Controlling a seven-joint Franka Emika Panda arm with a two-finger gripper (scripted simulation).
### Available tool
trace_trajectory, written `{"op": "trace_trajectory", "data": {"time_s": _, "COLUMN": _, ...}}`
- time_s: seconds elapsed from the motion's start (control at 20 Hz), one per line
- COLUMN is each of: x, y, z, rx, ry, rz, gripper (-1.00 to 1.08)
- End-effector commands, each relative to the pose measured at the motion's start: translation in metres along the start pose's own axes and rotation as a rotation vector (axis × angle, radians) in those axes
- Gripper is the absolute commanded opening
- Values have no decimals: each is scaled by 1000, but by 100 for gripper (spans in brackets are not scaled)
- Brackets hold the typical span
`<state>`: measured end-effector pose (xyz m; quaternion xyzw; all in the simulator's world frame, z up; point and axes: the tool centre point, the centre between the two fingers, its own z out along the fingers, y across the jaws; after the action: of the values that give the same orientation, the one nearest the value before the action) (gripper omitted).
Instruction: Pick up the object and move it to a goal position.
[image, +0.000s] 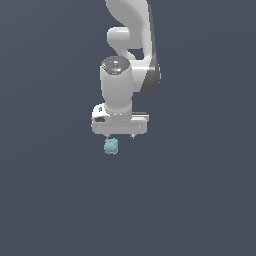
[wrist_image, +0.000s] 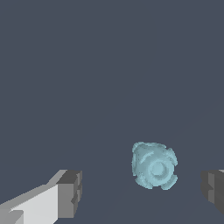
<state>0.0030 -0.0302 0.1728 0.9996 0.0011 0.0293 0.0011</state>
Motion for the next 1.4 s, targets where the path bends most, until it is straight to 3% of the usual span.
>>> {"op": "trace_trajectory", "data": {"time_s": 0.0, "x": -9, "y": 14, "z": 21, "rx": 0, "ry": -16, "rz": 16, "gripper": 100}}
{"op": "trace_trajectory", "data": {"time_s": 0.45, "x": -40, "y": 50, "z": 77, "rx": 0, "ry": -56, "rz": 58, "gripper": 100}}
{"op": "trace_trajectory", "data": {"time_s": 0.85, "x": -42, "y": 52, "z": 85, "rx": 0, "ry": -59, "rz": 60, "gripper": 100}}
{"op": "trace_trajectory", "data": {"time_s": 1.35, "x": -46, "y": 52, "z": 127, "rx": 0, "ry": -59, "rz": 61, "gripper": 100}}
